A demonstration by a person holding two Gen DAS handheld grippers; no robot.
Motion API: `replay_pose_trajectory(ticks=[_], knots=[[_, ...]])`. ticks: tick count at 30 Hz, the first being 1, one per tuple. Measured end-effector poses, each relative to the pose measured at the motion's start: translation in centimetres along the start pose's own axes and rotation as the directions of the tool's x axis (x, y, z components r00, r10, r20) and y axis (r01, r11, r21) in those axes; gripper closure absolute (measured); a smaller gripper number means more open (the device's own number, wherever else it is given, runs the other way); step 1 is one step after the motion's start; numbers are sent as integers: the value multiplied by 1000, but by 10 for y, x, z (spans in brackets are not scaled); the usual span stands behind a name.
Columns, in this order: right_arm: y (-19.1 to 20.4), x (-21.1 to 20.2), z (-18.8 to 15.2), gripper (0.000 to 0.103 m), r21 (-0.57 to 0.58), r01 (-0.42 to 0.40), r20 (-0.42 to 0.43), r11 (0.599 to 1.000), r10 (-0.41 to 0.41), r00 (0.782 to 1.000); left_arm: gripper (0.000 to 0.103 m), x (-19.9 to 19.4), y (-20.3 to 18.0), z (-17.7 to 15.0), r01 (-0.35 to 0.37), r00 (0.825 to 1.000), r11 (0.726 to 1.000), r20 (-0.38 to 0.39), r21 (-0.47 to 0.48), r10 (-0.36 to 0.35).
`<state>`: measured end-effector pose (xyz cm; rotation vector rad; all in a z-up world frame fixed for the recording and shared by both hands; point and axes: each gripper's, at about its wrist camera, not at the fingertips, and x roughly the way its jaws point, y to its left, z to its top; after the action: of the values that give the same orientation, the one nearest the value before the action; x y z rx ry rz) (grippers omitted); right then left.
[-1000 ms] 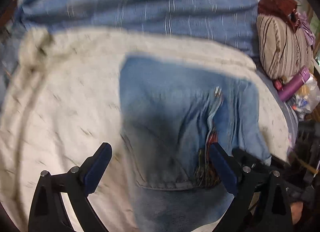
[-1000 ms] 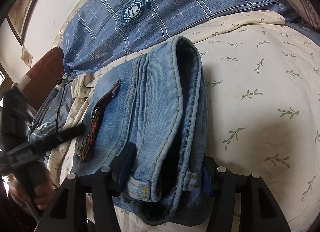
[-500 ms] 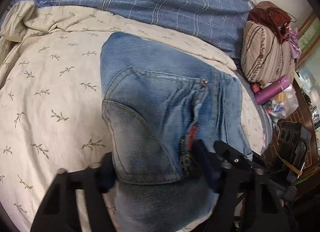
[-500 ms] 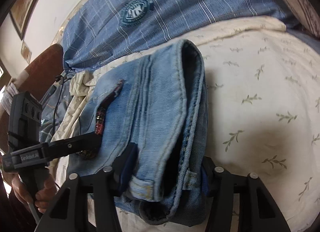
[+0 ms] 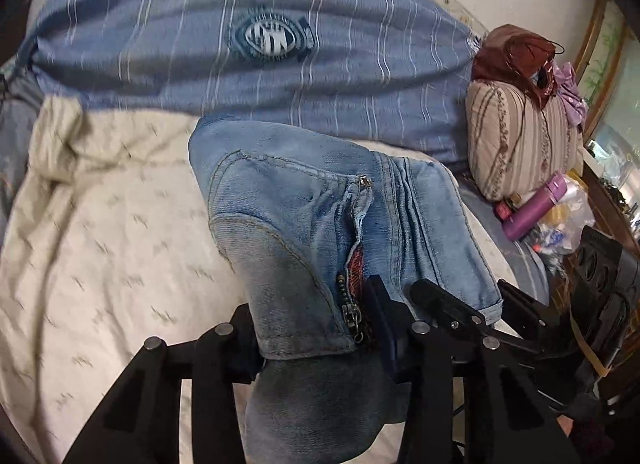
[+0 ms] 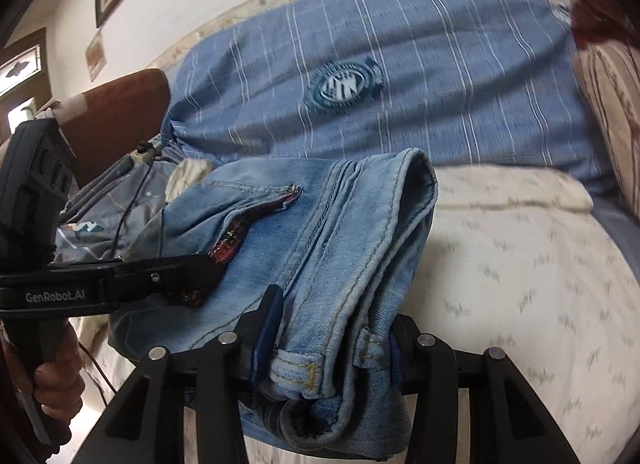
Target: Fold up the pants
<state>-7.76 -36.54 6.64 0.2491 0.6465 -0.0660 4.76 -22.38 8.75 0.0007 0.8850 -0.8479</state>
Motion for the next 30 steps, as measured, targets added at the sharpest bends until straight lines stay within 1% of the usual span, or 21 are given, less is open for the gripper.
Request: replay_pose_trajectory(ticks=[2,4,5,6,7,8,9,10,11,13,15,18,19,20,25,28,30], knots=[[-1,11,6,55,4,-11,-5,1000,11,1000,54,6,7,3,-25,1000,999,-5,-24,25],[-6,30,6,55,19,-22,-33,1000,22,999,52,21,17,1,-64,997,997,-36,-49,62],[-9,42,3,55,36,-31,-64,999,34,997,44,34,23,-2,-116,991,992,-67,-54,113],[-13,56,-2,55,60,-35,-109,998,42,993,33,46,29,-9,-172,980,983,-110,-60,165],[-19,74,-10,50,102,-15,-172,995,33,985,28,63,38,-16,-229,962,971,-171,-76,213],[-25,81,-17,45,133,18,-194,991,8,981,19,65,43,-19,-222,964,970,-171,-103,202],[-30,82,-21,41,170,12,-182,985,19,983,14,65,46,-21,-217,967,968,-166,-123,195],[-34,80,-22,41,204,-4,-164,979,38,986,12,63,46,-21,-228,965,966,-160,-121,208],[-35,77,-22,40,224,-6,-169,975,45,985,11,61,44,-20,-243,961,965,-158,-101,226],[-35,71,-20,39,224,3,-175,975,37,984,11,58,36,-15,-259,956,963,-164,-76,244],[-31,59,-16,39,210,28,-166,977,7,986,11,46,30,-12,-279,952,958,-150,-66,267],[-24,35,-15,39,187,57,-131,981,-33,991,11,24,18,-10,-308,947,950,-111,-49,302],[-21,26,-15,39,174,56,-114,983,-37,993,11,19,15,-12,-315,946,948,-100,-42,310],[-16,16,-14,39,156,60,-98,986,-45,994,11,11,12,-14,-336,939,942,-84,-29,332],[8,-21,-17,38,78,76,-66,994,-70,995,11,-12,-3,-28,-398,914,917,-70,32,400],[23,-38,-19,38,55,64,-55,996,-61,997,11,-29,-11,-38,-417,906,907,-53,62,420],[31,-48,-20,38,48,61,-46,997,-59,997,11,-39,-16,-42,-424,903,903,-41,71,427]])
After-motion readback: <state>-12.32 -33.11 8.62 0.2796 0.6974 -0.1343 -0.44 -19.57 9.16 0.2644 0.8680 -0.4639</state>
